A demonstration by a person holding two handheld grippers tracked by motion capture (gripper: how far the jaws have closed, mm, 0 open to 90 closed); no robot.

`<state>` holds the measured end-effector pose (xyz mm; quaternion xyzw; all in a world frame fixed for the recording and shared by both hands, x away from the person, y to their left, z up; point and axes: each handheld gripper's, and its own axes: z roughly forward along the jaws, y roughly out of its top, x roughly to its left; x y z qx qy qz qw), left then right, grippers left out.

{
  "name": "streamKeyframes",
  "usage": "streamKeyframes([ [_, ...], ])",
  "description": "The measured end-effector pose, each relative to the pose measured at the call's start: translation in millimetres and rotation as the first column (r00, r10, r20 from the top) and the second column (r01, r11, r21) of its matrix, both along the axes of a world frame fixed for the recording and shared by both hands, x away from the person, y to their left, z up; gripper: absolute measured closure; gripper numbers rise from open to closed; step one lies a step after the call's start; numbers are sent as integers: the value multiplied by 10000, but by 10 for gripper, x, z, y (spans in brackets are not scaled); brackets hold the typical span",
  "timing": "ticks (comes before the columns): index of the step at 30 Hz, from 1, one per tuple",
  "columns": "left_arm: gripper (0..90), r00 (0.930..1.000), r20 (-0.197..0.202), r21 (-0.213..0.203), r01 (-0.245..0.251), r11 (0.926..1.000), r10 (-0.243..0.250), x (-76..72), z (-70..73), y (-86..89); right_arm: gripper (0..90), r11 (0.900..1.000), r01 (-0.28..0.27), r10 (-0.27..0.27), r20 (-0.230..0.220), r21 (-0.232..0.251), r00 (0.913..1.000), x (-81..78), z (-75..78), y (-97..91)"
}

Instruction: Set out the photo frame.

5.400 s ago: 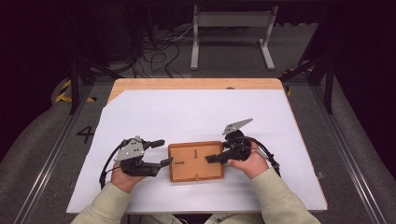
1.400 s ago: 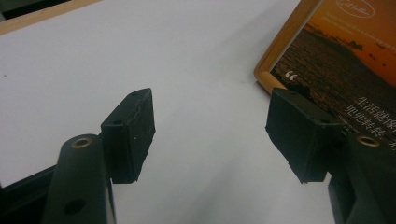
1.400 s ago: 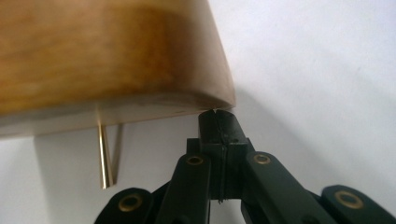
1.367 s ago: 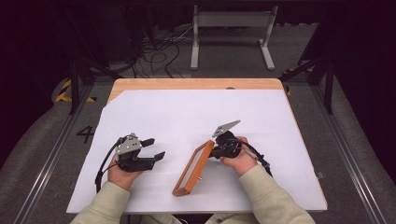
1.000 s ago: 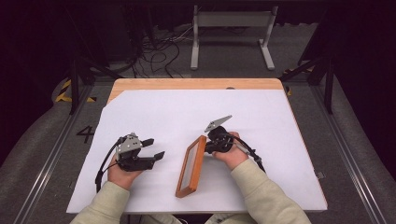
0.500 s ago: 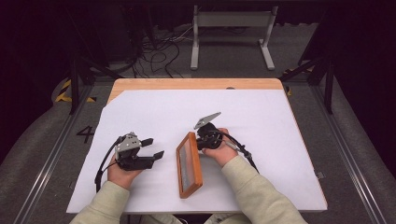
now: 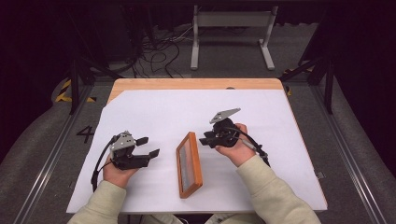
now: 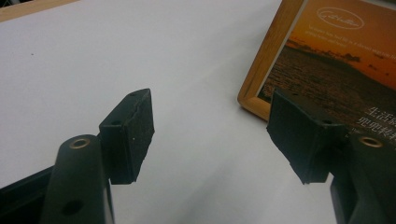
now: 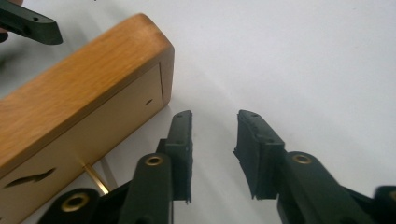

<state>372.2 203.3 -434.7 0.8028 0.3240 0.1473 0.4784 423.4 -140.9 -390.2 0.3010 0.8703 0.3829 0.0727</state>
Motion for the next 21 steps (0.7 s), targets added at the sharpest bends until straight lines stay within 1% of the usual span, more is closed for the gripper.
streamKeyframes([
  [3, 318, 10000, 21, 3, 70, 10000, -70, 9, -5, -7, 534, 10000, 43, -42, 115, -62, 9999, -60, 89, -23],
  [4, 318, 10000, 21, 3, 70, 10000, -70, 9, -5, -7, 534, 10000, 43, -42, 115, -62, 9999, -60, 89, -23],
  [5, 317, 10000, 17, -62, 73, 10000, -73, 8, -5, -12, 494, 9999, 15, -12, 197, -153, 9998, -108, 154, -37],
  [7, 317, 10000, 26, -66, 61, 10000, -61, 9, -2, -11, 481, 9999, -8, 11, 183, -153, 9998, -123, 175, -42],
  [8, 316, 10000, -4, -42, 50, 10000, -50, 7, -7, -13, 441, 10000, 13, -11, 145, -99, 9999, -170, 232, -52],
  [11, 316, 10000, 13, 16, -8, 10000, 8, 6, -12, -9, 365, 9999, 150, -149, 133, -73, 9998, -220, 292, -58],
  [12, 315, 10000, 13, 16, -8, 10000, 8, 6, -12, -9, 365, 9999, 150, -149, 133, -73, 9998, -220, 292, -58],
  [13, 315, 10000, -8, 2, -22, 10000, 22, 9, -16, -8, 339, 9997, 249, -248, 106, -79, 9996, -244, 320, -59],
  [14, 315, 10000, 30, 5, -34, 10000, 34, 15, -19, -7, 295, 9996, 239, -239, 5, -142, 9997, -277, 358, -51],
  [15, 315, 10000, 19, -2, -52, 10000, 52, 17, -21, -7, 295, 9996, 239, -239, 5, -142, 9997, -277, 358, -51],
  [17, 314, 10000, -9, 15, -68, 10000, 68, 15, -23, -8, 280, 9998, 183, -184, -35, -91, 9998, -321, 410, -40],
  [21, 313, 9999, -68, 36, -87, 10000, 87, 17, -24, -6, 244, 10000, -19, 20, -245, 39, 9997, -400, 478, 2],
])
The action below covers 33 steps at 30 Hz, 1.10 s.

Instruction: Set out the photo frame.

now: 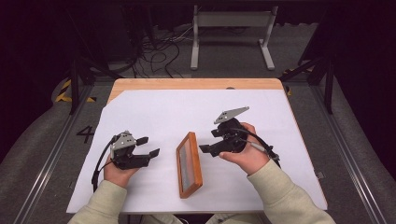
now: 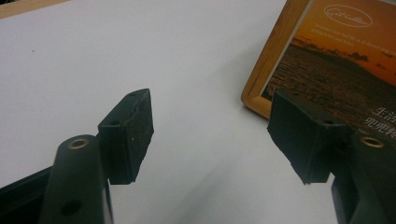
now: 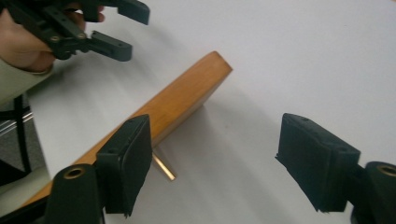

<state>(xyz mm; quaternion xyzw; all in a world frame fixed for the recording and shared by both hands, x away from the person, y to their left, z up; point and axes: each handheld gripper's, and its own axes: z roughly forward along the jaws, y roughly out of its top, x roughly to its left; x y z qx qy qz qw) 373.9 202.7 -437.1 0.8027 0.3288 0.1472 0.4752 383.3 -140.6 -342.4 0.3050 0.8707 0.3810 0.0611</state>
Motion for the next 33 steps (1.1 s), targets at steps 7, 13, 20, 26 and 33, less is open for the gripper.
streamKeyframes([
  [7, 312, 10000, 29, 37, 29, 10000, -29, 1, -2, -4, 227, 9995, -291, 293, -141, 82, 9995, -143, 95, 117],
  [13, 306, 10000, -14, 26, 89, 10000, -89, 4, -13, -16, 154, 9994, -322, 313, -510, -158, 9982, -219, 76, 238],
  [20, 304, 10000, -24, 86, 79, 9999, -79, 1, -22, -17, 147, 9990, -282, 249, -927, -347, 9954, -179, -26, 312],
  [26, 304, 10000, 8, 67, 70, 10000, -70, 5, -29, -11, 165, 9975, -405, 320, -1426, -572, 9893, -123, -202, 428],
  [33, 304, 9999, -41, 80, 113, 9999, -113, 4, -30, -12, 188, 9955, -474, 323, -1767, -823, 9837, -96, -302, 538],
])
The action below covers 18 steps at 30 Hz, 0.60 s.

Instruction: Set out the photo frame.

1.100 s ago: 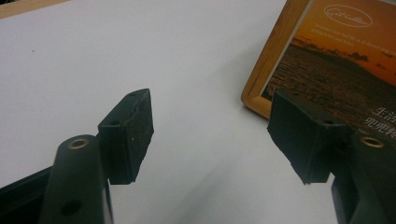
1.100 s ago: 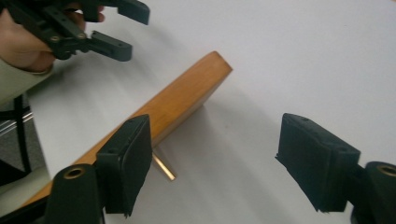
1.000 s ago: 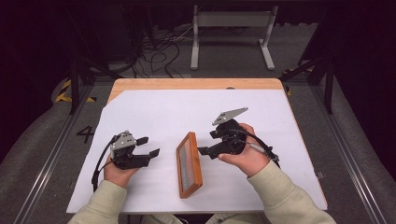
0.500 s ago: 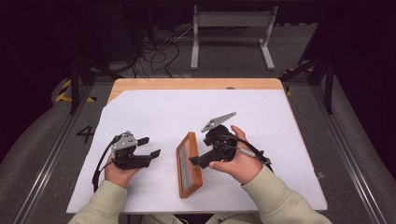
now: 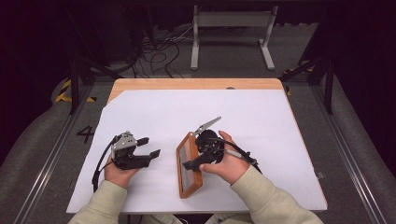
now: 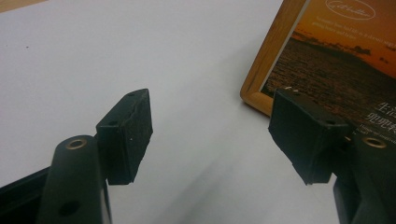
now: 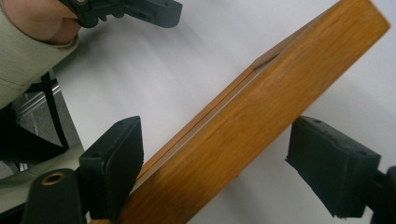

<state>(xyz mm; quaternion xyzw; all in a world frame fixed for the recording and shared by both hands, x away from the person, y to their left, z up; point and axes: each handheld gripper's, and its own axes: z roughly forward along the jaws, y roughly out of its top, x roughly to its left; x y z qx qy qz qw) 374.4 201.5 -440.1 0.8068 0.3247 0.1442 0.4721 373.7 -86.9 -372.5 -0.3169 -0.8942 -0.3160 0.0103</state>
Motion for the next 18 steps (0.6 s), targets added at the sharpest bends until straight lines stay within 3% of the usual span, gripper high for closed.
streamKeyframes([
  [8, 303, 10000, -2, 7, -18, 10000, 18, 2, -5, -1, 235, 9998, -105, 97, -392, -195, 9992, 33, -82, 79],
  [11, 303, 10000, -6, 20, -11, 10000, 11, 1, -5, -3, 317, 9993, -201, 179, -715, -303, 9973, 38, -111, 106],
  [18, 304, 10000, 36, 77, 21, 10000, -21, 4, -6, -5, 378, 9987, 138, -191, -1081, -501, 9940, 33, -106, 131],
])
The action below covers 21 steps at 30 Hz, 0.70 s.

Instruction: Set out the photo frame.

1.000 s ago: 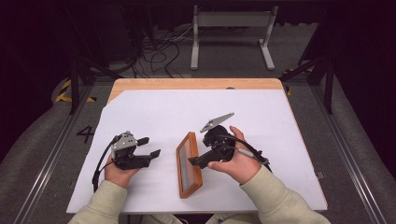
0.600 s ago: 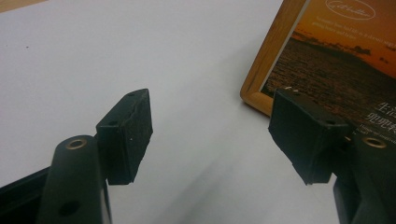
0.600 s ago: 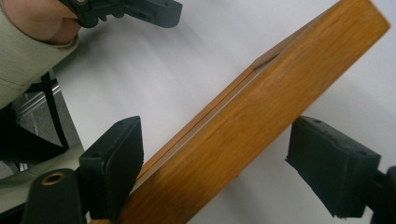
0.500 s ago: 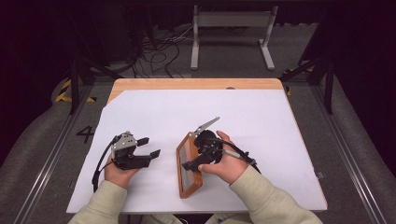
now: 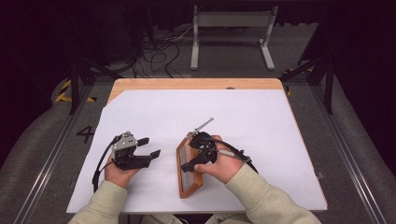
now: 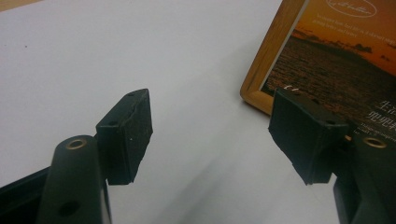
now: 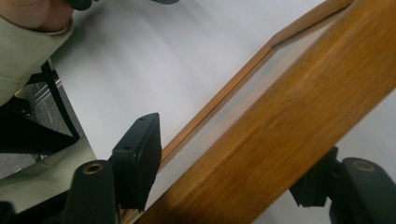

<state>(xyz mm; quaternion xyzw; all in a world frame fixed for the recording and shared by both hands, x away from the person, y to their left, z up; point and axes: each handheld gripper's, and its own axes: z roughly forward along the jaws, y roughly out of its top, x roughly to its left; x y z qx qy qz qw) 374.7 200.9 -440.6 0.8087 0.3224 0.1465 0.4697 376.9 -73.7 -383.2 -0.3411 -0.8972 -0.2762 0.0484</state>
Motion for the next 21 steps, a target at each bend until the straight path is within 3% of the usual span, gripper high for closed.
streamKeyframes([
  [6, 304, 10000, 4, -2, 2, 10000, -2, -1, 0, 0, 440, 9970, 777, -778, -692, -36, 9946, -21, -17, 15],
  [13, 304, 10000, 4, -2, -2, 10000, 2, 0, 0, 1, 530, 9880, 1511, -1534, -911, -317, 9840, -52, 11, 35],
  [15, 304, 10000, 5, 9, -4, 10000, 4, -1, 0, 0, 550, 9849, 1673, -1704, -793, -443, 9822, -67, 21, 38],
  [18, 304, 10000, -44, -19, -7, 10000, 7, -8, 2, -2, 593, 9822, 1749, -1793, -630, -687, 9818, -89, 42, 51],
  [21, 304, 10000, -39, -60, -39, 10000, 38, -8, 1, -1, 642, 9809, 1817, -1871, -816, -687, 9790, -70, 54, 33],
])
